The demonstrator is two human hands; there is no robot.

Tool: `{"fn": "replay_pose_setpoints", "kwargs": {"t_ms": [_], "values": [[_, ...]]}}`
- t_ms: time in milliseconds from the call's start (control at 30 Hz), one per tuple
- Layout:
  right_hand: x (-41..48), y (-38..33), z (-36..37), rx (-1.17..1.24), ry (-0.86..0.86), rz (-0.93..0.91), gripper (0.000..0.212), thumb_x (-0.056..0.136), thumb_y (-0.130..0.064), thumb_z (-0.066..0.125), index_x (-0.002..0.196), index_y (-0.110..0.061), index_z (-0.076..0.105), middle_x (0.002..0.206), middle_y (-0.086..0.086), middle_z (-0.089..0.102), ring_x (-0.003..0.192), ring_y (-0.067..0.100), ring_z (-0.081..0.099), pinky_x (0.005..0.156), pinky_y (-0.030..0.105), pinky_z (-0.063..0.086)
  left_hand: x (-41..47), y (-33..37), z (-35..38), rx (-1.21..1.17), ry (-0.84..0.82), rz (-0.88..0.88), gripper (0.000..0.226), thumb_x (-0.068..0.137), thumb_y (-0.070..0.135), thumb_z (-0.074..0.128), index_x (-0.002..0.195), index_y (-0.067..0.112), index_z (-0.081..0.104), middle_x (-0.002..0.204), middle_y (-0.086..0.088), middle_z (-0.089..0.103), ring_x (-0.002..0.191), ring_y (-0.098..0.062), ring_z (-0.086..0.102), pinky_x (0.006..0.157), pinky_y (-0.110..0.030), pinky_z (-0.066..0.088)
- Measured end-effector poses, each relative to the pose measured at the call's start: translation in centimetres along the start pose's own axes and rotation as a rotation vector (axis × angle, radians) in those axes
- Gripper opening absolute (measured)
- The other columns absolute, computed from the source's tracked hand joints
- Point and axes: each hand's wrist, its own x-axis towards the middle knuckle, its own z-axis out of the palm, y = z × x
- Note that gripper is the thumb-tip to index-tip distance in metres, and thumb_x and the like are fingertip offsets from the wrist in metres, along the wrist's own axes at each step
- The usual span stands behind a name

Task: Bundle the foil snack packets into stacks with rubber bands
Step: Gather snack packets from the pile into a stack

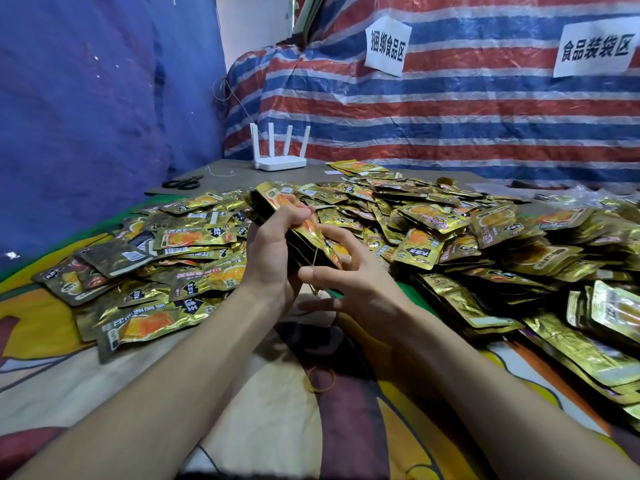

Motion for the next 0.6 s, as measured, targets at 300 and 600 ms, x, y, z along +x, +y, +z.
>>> {"fn": "replay_pose_setpoints", "kwargs": {"t_ms": [300,600], "values": [[0.0,0.1,1.1,0.117,-0.005,-0.061,0.080,0.064,-0.003,0.079,0.139,-0.020,0.054,0.124,0.002,0.050,0.072,-0.017,0.066,0.060,0.024,0.059,-0.2,0.2,0.0,0.147,0.078,0.086,0.010,0.090,0.003,0.059,0.087,0.012,0.060,0.085,-0.004,0.064,0.066,-0.015,0.064,0.054,-0.035,0.056],[-0.2,0.3,1.6,-0.121,0.267,-0.213,0.067,0.060,-0.012,0.093,0.120,-0.026,0.068,0.100,-0.013,0.075,0.099,0.023,0.074,0.082,0.054,0.061,0.4,-0.8,-1.0,0.046,-0.012,-0.271,0.038,0.086,0.047,0.066,0.094,0.010,0.074,0.087,-0.012,0.071,0.077,-0.031,0.072,0.065,-0.037,0.059]]}}
